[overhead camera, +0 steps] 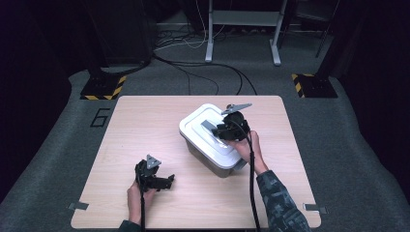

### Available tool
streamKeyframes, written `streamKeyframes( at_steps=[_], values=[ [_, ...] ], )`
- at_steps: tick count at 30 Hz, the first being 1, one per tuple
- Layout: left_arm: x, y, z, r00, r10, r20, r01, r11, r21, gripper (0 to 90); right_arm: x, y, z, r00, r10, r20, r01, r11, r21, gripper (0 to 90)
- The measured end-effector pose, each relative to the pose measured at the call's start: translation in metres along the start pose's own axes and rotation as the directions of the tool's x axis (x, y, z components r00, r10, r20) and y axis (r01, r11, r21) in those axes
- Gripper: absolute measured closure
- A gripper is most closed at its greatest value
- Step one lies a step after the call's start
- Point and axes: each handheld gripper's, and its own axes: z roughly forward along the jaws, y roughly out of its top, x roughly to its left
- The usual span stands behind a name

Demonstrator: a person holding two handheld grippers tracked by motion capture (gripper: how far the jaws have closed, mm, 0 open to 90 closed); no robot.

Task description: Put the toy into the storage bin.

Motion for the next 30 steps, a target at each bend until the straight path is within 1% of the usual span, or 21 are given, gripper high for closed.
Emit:
streamKeyframes(
  at_steps=[4,8,9,11,15,16,18,20,23,24,26,28,30],
  values=[
    [0.0000,0.0000,0.0000,1.0000,0.000,0.000,0.000,1.0000,0.000,0.0,0.0030,0.0020,0.0031,0.9994,-0.030,0.018,0.030,0.999,0.029,66.9],
    [-0.0001,-0.0001,0.0000,1.0000,-0.002,-0.001,0.002,1.0000,0.000,0.0,0.0040,0.0033,0.0073,0.9989,-0.038,0.027,0.036,0.997,0.066,67.0],
    [-0.0001,-0.0001,0.0000,1.0000,-0.001,-0.001,0.001,1.0000,0.000,0.0,0.0041,0.0035,0.0077,0.9992,-0.030,0.026,0.028,0.997,0.069,67.0],
    [-0.0002,-0.0001,0.0000,1.0000,-0.002,-0.001,0.002,1.0000,0.000,0.0,0.0034,0.0027,0.0081,0.9996,-0.018,0.023,0.017,0.998,0.065,67.0],
    [-0.0002,-0.0001,0.0000,1.0000,-0.002,-0.001,0.002,1.0000,0.000,0.0,0.0025,-0.0015,0.0078,0.9998,0.010,0.017,-0.010,0.999,0.036,67.0],
    [-0.0001,-0.0001,0.0000,1.0000,-0.002,-0.001,0.002,1.0000,0.000,0.0,0.0021,-0.0019,0.0080,0.9999,0.002,0.017,-0.003,1.000,0.029,66.9],
    [-0.0001,-0.0001,0.0000,1.0000,-0.001,-0.001,0.001,1.0000,0.000,0.0,0.0025,-0.0019,0.0072,0.9998,0.012,0.014,-0.012,0.999,0.030,66.8],
    [-0.0001,0.0000,0.0000,1.0000,-0.001,-0.001,0.001,1.0000,0.000,0.0,0.0005,-0.0006,0.0069,1.0000,-0.005,0.006,0.004,1.000,0.030,66.6],
    [0.0000,0.0000,0.0000,1.0000,-0.001,-0.001,0.001,1.0000,0.000,0.0,0.0008,0.0009,0.0057,0.9999,-0.013,0.003,0.013,1.000,0.029,65.9],
    [0.0000,0.0000,0.0000,1.0000,-0.001,-0.001,0.001,1.0000,0.000,0.0,0.0002,0.0008,0.0058,0.9999,-0.016,0.000,0.016,1.000,0.025,65.2],
    [0.0000,0.0000,0.0000,1.0000,-0.001,-0.001,0.001,1.0000,0.000,0.0,-0.0016,0.0014,0.0056,0.9999,-0.017,-0.003,0.017,1.000,0.008,59.0],
    [0.0001,0.0000,0.0000,1.0000,0.000,0.000,0.000,1.0000,0.001,0.0,-0.0020,0.0027,0.0052,0.9999,-0.012,0.000,0.012,1.000,0.011,55.9],
    [0.0004,0.0001,-0.0002,1.0000,0.005,0.001,-0.005,1.0000,0.004,0.0,-0.0018,0.0044,0.0040,0.9998,-0.018,-0.005,0.018,1.000,0.009,48.8]
  ],
)
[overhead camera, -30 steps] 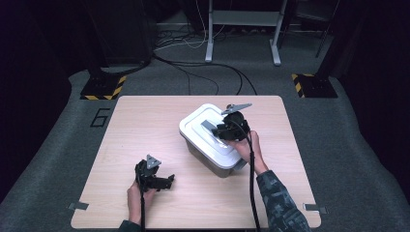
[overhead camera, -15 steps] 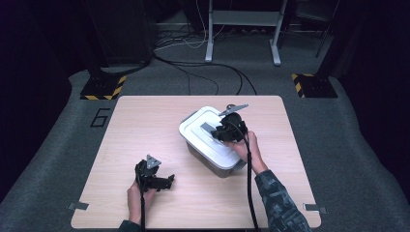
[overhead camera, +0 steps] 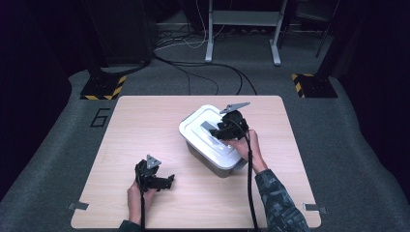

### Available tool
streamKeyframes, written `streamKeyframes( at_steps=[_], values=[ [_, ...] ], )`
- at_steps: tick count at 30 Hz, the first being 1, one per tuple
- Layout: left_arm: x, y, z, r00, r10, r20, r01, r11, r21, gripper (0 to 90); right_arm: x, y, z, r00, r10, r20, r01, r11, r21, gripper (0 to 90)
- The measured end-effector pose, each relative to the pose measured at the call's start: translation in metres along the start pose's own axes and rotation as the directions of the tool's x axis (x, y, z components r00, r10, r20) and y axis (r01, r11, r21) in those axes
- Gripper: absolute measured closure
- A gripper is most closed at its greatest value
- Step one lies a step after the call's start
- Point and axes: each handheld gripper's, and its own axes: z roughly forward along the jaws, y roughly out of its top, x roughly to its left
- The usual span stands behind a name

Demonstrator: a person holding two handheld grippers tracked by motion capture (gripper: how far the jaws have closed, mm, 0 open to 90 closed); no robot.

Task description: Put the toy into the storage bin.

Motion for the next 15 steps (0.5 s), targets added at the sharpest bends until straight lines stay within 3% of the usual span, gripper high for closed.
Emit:
streamKeyframes(
  at_steps=[8,15],
  values=[
    [0.000,0.000,0.000,1.0000,-0.001,0.000,0.001,1.0000,-0.001,0.0,0.002,-0.005,-0.017,0.9991,0.011,0.040,-0.011,1.000,-0.006,19.6],
    [0.000,0.000,0.000,1.0000,-0.001,-0.001,0.001,1.0000,-0.001,0.0,-0.003,-0.020,-0.042,0.9988,0.022,0.043,-0.020,0.998,-0.052,11.5]
  ],
)
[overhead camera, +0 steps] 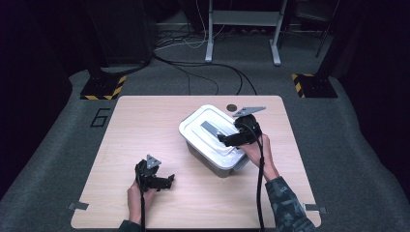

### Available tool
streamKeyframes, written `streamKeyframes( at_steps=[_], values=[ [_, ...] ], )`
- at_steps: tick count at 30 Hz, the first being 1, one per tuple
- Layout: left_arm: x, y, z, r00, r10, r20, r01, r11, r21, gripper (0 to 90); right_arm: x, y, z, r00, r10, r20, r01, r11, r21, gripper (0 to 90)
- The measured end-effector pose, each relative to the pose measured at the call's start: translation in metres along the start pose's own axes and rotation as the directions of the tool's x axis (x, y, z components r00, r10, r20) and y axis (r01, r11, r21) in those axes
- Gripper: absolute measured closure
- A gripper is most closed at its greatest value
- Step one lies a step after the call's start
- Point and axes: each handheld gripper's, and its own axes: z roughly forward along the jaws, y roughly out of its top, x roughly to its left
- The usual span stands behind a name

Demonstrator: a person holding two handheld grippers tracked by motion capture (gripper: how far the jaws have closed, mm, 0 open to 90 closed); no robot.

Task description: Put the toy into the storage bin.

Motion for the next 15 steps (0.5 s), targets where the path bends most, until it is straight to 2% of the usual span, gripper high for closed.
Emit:
streamKeyframes(
  at_steps=[6,15],
  values=[
    [0.000,0.000,0.000,1.0000,0.000,0.000,0.000,1.0000,0.000,0.0,-0.003,-0.016,-0.019,0.9997,0.011,0.024,-0.011,1.000,-0.019,7.5],
    [0.000,0.000,0.000,1.0000,0.000,0.000,0.000,1.0000,0.000,0.0,-0.005,-0.038,-0.042,0.9983,0.016,0.056,-0.014,0.999,-0.032,7.0]
  ],
)
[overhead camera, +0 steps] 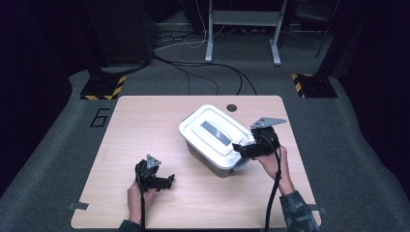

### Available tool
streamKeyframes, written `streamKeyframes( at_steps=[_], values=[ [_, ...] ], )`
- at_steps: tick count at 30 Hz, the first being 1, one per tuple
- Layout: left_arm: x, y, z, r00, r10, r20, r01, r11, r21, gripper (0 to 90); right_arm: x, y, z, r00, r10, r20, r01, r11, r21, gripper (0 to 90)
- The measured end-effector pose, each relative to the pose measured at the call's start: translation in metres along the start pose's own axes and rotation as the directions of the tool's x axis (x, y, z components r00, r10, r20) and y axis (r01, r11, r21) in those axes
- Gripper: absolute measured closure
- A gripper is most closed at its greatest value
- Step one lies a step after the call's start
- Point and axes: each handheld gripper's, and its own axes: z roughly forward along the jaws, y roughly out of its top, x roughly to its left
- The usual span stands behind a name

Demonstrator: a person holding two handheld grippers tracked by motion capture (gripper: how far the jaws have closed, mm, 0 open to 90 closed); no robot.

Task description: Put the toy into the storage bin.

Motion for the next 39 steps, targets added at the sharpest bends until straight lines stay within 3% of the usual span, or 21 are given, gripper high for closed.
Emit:
streamKeyframes(
  at_steps=[11,18,28,39],
  values=[
    [0.000,0.000,0.000,1.0000,0.000,0.000,0.000,1.0000,0.000,0.0,-0.006,-0.038,-0.030,0.9981,0.034,0.052,-0.033,0.999,-0.018,6.9],
    [0.000,0.000,0.000,1.0000,0.000,0.000,0.000,1.0000,0.000,0.0,-0.010,-0.074,-0.044,0.9923,0.075,0.098,-0.072,0.997,-0.039,8.0],
    [0.000,0.000,0.000,1.0000,0.000,0.000,0.000,1.0000,0.000,0.0,-0.018,-0.115,-0.043,0.9819,0.138,0.129,-0.138,0.990,-0.008,8.0],
    [0.000,0.000,0.000,1.0000,0.001,0.001,-0.001,1.0000,0.000,0.1,-0.026,-0.153,-0.033,0.9609,0.200,0.191,-0.210,0.977,0.030,8.0]
  ],
)
